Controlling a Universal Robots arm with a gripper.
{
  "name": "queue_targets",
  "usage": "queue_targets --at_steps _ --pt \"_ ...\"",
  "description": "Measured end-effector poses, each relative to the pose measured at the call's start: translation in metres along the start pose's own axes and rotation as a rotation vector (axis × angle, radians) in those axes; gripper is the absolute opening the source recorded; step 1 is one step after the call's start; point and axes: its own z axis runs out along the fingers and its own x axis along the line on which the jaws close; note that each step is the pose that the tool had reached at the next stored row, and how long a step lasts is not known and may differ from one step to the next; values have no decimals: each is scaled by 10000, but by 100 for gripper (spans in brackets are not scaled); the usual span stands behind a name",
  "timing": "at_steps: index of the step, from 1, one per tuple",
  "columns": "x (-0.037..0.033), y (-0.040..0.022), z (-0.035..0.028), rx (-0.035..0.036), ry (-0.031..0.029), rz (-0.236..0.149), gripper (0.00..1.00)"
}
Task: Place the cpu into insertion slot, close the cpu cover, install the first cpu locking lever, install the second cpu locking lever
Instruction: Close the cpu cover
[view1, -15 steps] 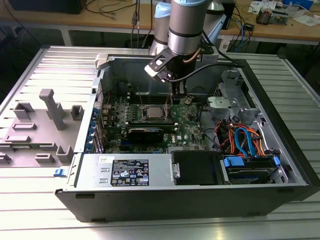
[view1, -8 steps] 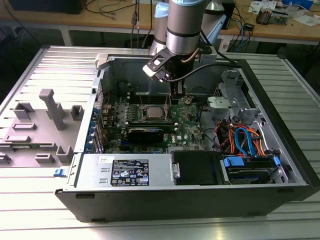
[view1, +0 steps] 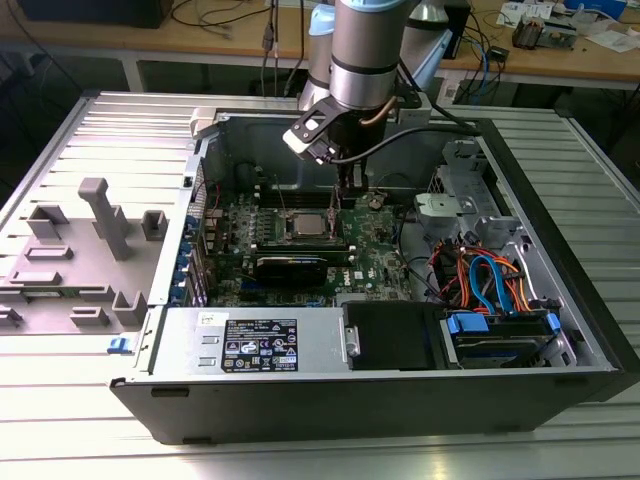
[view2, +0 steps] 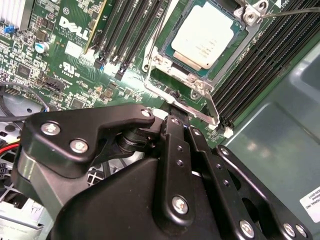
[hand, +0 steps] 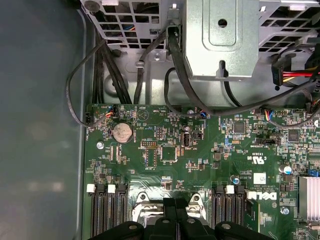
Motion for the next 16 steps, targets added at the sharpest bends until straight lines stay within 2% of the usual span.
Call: queue_targets --at_steps 4,16 --pt "1 -26 0 0 2 0 11" --pt "1 -35 -1 0 1 0 11"
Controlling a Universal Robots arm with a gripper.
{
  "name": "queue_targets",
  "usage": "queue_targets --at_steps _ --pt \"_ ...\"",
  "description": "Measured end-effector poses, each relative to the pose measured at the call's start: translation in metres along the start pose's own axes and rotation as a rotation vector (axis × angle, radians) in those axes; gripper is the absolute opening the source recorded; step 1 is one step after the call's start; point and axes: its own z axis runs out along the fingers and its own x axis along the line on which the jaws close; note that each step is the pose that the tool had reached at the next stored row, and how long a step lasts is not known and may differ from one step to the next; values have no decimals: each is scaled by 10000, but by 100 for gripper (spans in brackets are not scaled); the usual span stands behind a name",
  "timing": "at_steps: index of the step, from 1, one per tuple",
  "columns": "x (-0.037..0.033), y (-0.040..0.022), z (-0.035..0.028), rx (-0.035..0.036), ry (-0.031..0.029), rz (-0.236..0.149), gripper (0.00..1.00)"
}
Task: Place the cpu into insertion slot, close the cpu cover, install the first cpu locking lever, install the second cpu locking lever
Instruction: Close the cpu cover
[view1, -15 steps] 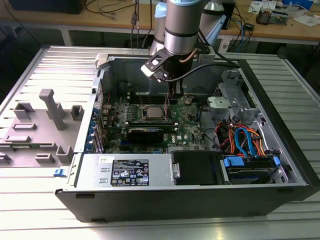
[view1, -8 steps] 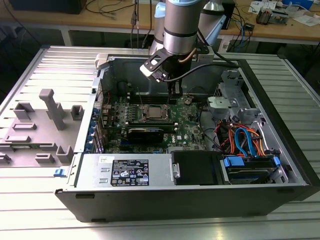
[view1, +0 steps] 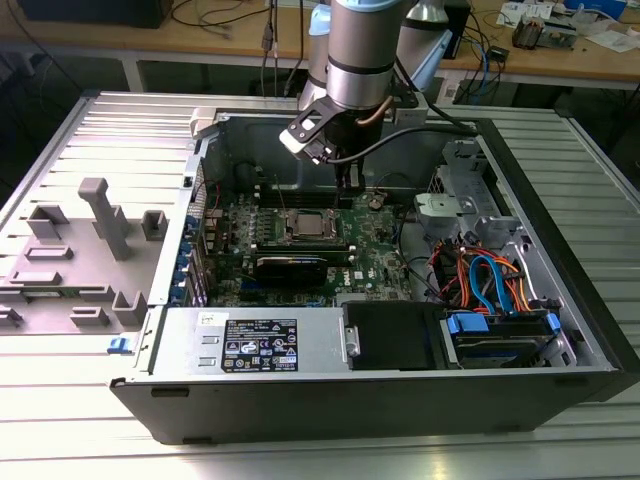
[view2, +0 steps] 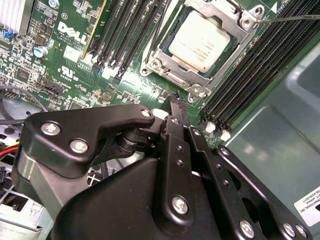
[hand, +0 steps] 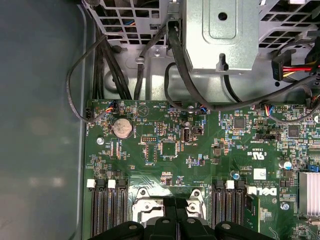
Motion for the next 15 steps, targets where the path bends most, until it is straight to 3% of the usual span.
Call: queue_targets --at_steps 3,12,15 --pt "1 -21 2 -1 2 1 11" --pt "8 -267 20 -1 33 2 11" --pt "9 -325 25 -1 37 1 11"
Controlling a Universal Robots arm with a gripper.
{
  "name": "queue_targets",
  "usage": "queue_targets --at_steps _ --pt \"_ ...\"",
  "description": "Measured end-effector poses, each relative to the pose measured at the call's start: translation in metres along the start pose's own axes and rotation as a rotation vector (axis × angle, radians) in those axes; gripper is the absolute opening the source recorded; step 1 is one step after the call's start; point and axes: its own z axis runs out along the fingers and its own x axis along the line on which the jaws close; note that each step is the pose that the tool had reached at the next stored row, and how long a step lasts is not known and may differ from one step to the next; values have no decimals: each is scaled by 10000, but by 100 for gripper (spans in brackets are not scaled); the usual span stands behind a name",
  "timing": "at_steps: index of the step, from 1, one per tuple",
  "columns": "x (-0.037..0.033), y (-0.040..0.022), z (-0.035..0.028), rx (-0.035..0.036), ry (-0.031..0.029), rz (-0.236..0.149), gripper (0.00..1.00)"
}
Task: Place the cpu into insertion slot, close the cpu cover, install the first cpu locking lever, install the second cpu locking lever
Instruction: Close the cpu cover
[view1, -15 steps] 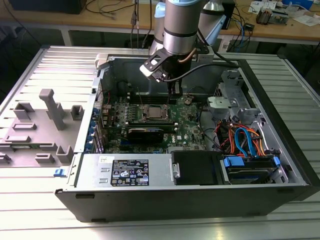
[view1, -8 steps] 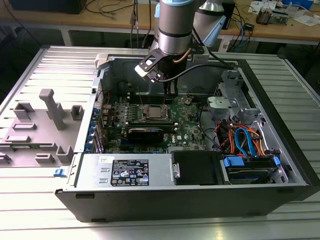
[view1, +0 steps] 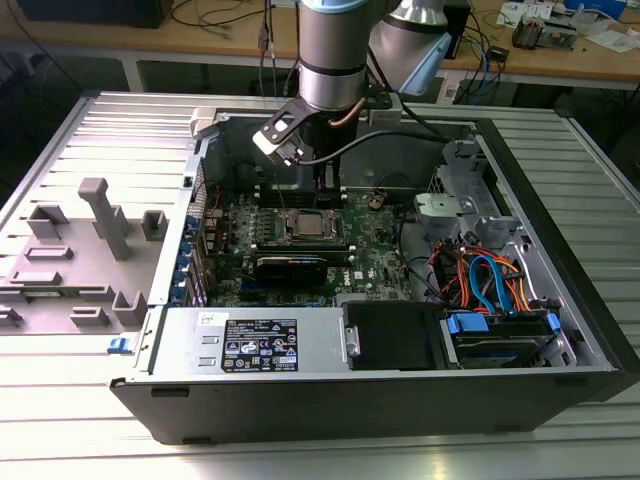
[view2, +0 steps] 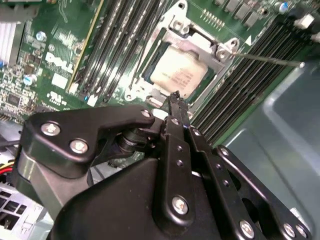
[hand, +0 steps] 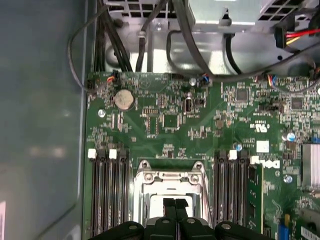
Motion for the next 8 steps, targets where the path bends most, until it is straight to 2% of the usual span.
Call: queue_targets --at_steps 3,8 --pt "2 -42 3 1 0 0 11" --pt "1 -44 3 1 0 0 11"
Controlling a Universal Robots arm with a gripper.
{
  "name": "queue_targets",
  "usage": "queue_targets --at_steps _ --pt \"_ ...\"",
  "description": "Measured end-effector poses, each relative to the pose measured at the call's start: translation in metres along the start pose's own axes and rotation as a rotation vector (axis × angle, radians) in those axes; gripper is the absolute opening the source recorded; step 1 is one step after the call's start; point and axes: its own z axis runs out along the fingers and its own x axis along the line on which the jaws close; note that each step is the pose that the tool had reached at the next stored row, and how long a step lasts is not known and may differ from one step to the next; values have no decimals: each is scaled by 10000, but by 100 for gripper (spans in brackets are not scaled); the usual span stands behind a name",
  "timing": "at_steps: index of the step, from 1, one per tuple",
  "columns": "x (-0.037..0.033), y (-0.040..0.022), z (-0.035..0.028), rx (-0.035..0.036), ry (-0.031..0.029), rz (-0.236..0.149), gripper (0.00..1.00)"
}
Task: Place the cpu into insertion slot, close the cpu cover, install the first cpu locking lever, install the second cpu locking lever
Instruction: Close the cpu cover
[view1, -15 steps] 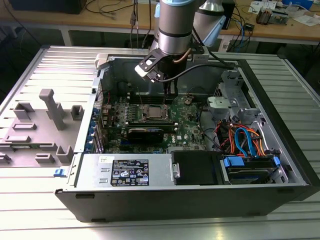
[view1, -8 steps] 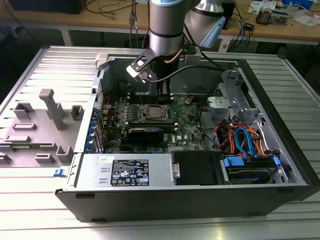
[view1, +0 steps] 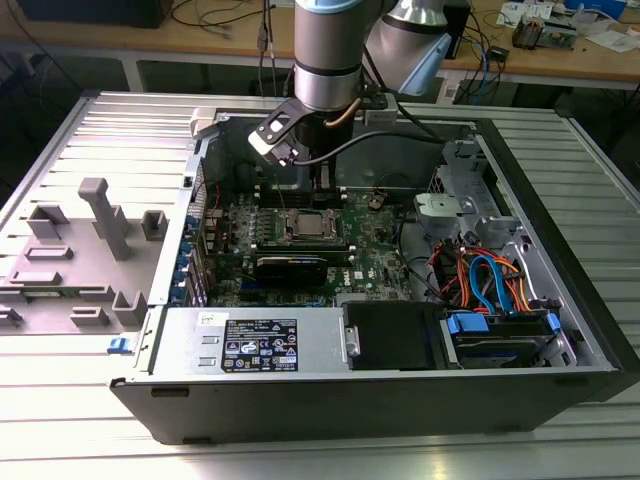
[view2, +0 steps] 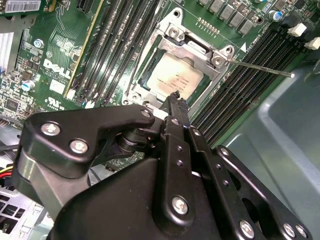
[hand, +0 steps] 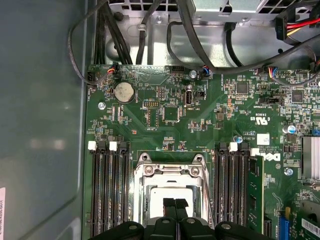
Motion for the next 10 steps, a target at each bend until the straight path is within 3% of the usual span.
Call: queue_targets --at_steps 10 --pt "0 -2 0 0 0 0 11"
